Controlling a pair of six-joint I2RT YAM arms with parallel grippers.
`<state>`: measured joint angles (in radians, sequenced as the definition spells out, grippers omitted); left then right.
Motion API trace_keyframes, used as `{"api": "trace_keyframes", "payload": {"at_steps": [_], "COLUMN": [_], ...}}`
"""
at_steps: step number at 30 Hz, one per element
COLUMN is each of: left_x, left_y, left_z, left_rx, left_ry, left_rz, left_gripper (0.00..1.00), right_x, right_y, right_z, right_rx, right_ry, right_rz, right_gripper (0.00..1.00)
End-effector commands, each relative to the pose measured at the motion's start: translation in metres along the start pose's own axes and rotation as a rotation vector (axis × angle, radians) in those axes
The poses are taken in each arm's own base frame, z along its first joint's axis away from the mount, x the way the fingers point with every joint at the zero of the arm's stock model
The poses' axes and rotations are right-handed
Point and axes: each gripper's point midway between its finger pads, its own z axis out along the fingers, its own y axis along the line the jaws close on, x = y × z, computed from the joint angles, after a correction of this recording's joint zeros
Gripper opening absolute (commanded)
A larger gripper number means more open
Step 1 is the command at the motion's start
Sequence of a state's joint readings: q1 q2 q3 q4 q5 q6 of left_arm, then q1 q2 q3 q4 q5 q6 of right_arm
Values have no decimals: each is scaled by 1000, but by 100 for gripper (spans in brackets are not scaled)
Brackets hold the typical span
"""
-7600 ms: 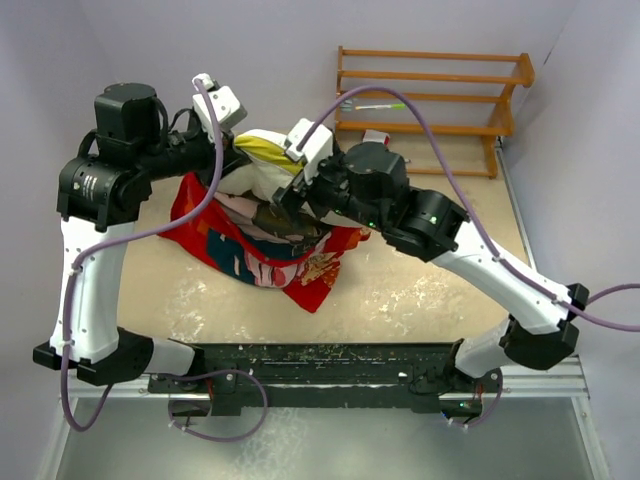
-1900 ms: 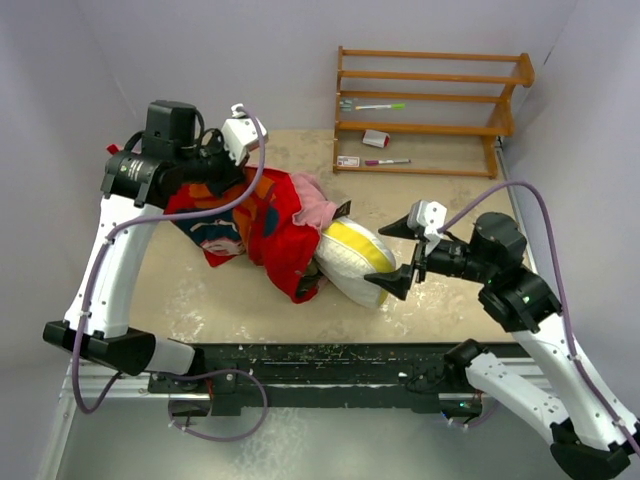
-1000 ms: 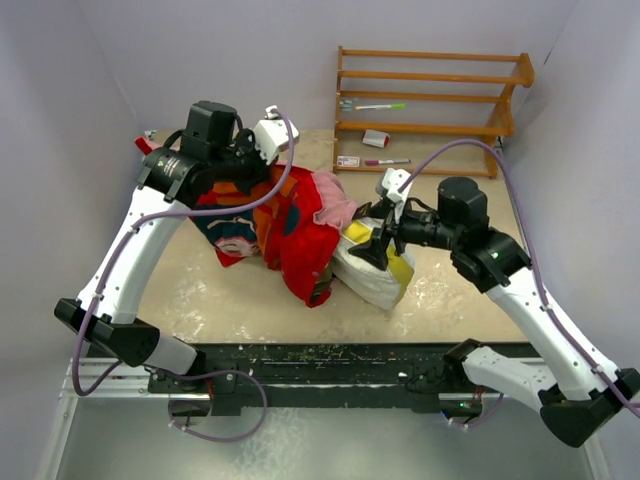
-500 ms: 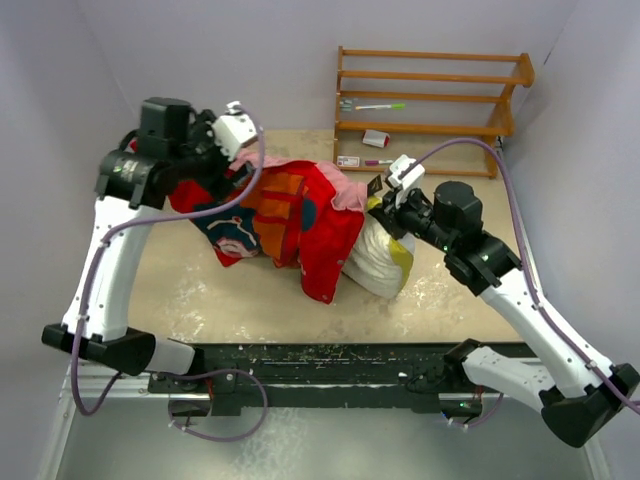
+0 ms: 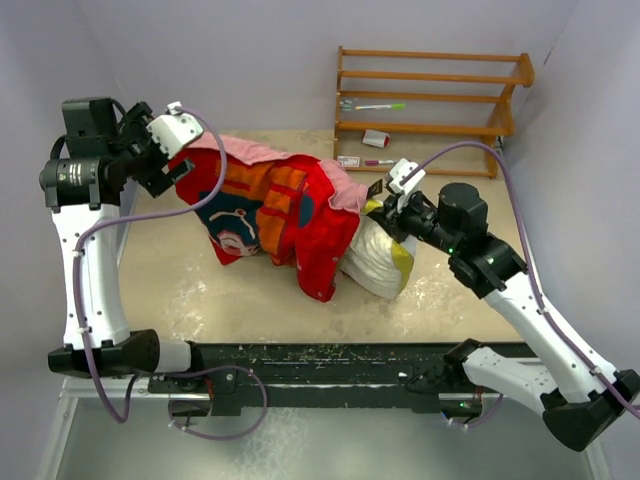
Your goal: Remove the pillowcase from the pillow
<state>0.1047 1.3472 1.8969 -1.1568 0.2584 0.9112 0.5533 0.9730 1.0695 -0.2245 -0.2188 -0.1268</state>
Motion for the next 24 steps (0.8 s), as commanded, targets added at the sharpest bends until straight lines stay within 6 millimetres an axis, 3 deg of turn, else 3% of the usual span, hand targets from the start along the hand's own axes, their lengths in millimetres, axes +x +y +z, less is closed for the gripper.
{"api": "trace_keyframes", "payload": {"at_steps": [1, 7, 13, 15, 18, 20, 24], "left_x": [-41, -25, 16, 24, 27, 19, 7], "left_y": [17, 11, -1, 5, 10, 22, 33], "left_z": [-5, 17, 31, 35, 40, 42, 39], "left_rx": [-9, 94, 117, 76, 39, -24, -101], "left_ry": [-175, -97, 43, 72, 80, 49, -8], "left_rz": [157, 195, 272, 283, 269, 259, 232], "left_gripper": [92, 90, 79, 68, 43, 26, 5], "right_x": [-41, -42, -44, -46, -49, -52, -56], "right_y": [0, 4, 3, 2, 3, 4, -1], "right_z": [-17, -19, -20, -20, -21, -23, -28], "right_rx": [-11, -35, -27, -24, -27, -30, -2], "right_ry": [-136, -141, -149, -150, -157, -164, -172], "right_rz": [-81, -81, -77, -74, -75, -78, -85], "right_gripper": [0, 0, 0, 0, 0, 0, 0]}}
